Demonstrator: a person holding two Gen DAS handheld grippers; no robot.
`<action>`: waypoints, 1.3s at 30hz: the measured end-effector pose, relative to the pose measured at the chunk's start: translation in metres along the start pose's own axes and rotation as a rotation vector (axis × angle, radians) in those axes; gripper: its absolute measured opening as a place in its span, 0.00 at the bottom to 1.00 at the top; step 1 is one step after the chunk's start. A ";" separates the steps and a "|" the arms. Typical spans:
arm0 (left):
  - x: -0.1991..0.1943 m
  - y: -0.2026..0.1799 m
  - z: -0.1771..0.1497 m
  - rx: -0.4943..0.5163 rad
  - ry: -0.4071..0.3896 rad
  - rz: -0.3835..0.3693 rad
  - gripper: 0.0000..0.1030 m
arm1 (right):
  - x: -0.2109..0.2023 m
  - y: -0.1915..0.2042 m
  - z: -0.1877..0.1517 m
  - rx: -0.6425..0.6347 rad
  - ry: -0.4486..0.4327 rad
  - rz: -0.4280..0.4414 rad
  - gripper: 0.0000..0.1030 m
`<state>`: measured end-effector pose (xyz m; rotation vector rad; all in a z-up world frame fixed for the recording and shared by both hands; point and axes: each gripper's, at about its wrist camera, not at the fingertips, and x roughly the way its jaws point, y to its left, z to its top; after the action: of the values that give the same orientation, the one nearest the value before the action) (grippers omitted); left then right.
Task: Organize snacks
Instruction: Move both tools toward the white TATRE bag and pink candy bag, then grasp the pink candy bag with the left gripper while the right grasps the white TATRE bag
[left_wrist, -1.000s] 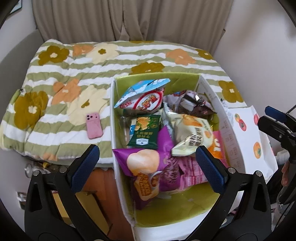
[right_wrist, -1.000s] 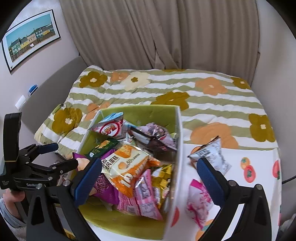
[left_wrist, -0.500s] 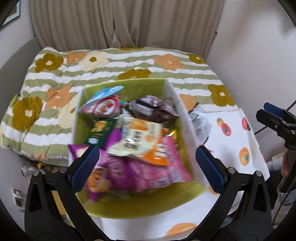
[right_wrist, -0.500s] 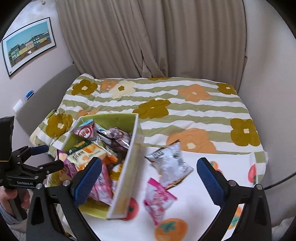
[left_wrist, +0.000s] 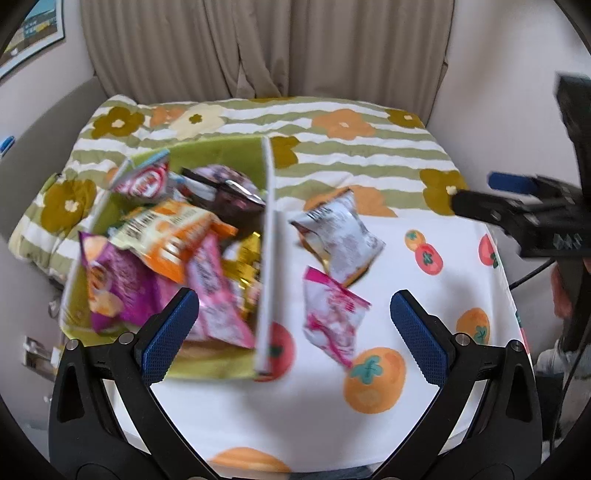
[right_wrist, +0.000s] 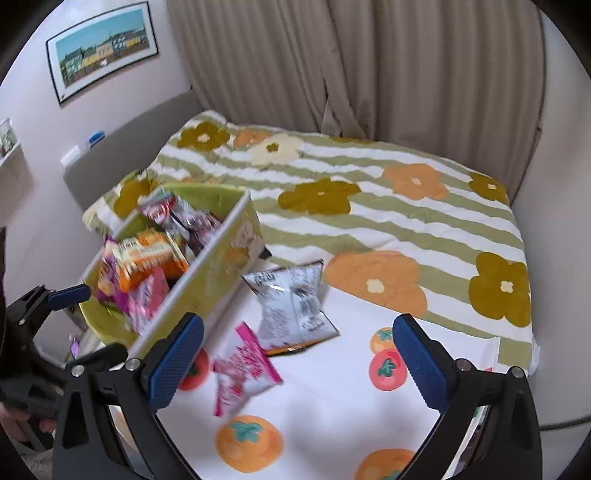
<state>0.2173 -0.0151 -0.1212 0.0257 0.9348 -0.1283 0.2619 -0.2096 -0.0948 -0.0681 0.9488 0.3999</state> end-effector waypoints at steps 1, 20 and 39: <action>0.004 -0.008 -0.004 0.002 0.006 -0.004 1.00 | 0.004 -0.004 -0.001 -0.005 0.010 0.006 0.99; 0.146 -0.095 -0.045 0.174 0.171 0.209 1.00 | 0.126 -0.047 -0.009 -0.117 0.234 0.178 0.99; 0.183 -0.048 -0.052 0.014 0.302 0.063 0.61 | 0.195 -0.030 0.000 -0.115 0.336 0.342 0.99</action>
<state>0.2771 -0.0773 -0.2972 0.0891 1.2331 -0.0730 0.3727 -0.1782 -0.2546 -0.0797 1.2731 0.7761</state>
